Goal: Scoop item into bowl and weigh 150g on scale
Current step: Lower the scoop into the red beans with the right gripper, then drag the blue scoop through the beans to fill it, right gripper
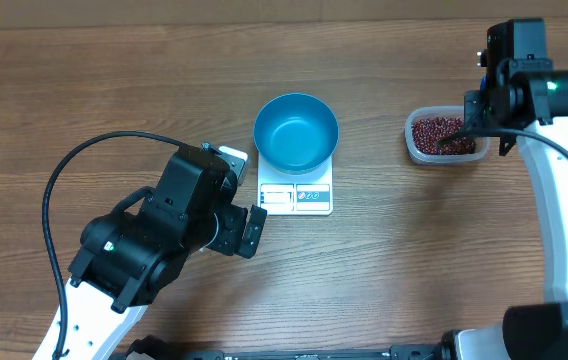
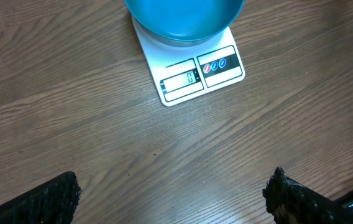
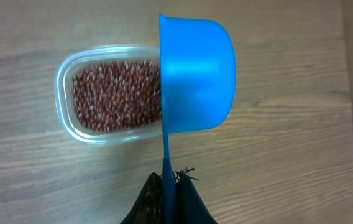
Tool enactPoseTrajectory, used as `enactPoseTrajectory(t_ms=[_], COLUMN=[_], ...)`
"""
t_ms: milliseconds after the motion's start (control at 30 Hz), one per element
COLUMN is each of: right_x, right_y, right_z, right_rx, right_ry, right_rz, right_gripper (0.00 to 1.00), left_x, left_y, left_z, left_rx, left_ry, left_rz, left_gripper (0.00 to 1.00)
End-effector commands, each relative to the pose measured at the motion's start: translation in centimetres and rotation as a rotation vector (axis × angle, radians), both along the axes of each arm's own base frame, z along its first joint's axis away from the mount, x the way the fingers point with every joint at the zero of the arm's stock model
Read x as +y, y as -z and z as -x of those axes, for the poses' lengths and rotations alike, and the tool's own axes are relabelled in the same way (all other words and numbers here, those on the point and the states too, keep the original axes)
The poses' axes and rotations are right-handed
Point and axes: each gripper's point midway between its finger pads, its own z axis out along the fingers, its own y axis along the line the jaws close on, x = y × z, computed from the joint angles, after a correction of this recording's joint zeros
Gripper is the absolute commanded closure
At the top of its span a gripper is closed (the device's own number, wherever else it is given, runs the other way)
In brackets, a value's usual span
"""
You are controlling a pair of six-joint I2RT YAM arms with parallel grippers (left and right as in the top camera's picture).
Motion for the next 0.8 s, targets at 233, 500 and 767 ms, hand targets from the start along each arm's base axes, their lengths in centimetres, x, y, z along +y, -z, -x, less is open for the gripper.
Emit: enactPoseTrajectory(t_ms=[233,500,767], right_x=[0.8,0.3,-0.1], right_y=[5.4,5.5,5.1], right_z=[-1.5,-1.8,-2.8], right_rx=[0.147,0.144,0.097], right_ry=[0.019,0.035,0.047], right_rz=[0.006,0.034,0.061], right_gripper=[0.96,0.96,0.96], left_x=[0.1,0.1,0.1], left_y=[-1.2,-1.2,-1.2], left_z=[-0.1,-0.1,-0.1], left_rx=[-0.028,-0.028,-0.028], left_ry=[-0.016,-0.016,-0.016], left_rz=[0.026,0.026,0.026], left_gripper=[0.01,0.01,0.01])
